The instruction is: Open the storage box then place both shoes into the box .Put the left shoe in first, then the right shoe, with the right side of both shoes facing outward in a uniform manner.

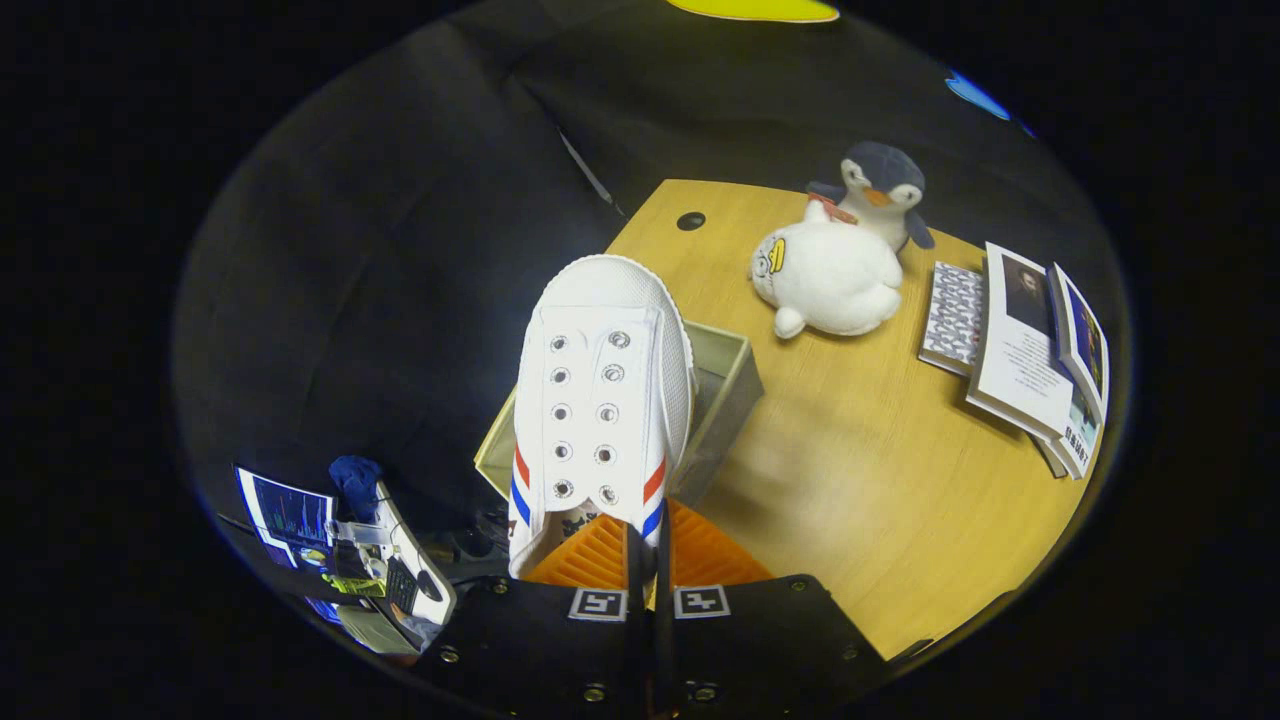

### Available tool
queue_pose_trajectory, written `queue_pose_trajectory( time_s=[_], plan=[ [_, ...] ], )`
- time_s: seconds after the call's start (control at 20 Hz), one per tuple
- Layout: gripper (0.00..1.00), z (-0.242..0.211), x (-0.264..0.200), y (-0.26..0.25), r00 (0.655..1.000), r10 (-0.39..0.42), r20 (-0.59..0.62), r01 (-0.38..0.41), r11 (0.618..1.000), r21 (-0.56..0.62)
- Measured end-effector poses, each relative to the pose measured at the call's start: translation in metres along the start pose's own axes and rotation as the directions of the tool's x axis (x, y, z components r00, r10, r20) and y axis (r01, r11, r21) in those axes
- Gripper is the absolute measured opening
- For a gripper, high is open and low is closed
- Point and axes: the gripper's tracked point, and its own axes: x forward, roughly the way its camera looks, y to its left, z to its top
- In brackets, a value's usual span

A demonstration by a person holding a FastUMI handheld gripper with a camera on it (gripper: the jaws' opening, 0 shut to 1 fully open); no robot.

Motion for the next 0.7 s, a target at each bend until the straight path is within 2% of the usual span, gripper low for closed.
queue_pose_trajectory(
  time_s=[0.35,0.6,0.7],
  plan=[
    [0.03,0.013,0.039,0.017,0.998,-0.035,-0.058,0.034,0.999,-0.014],
    [0.03,0.012,0.066,0.019,0.991,-0.101,-0.089,0.098,0.994,-0.039],
    [0.03,0.011,0.069,0.029,0.992,-0.083,-0.09,0.08,0.996,-0.044]
  ],
)
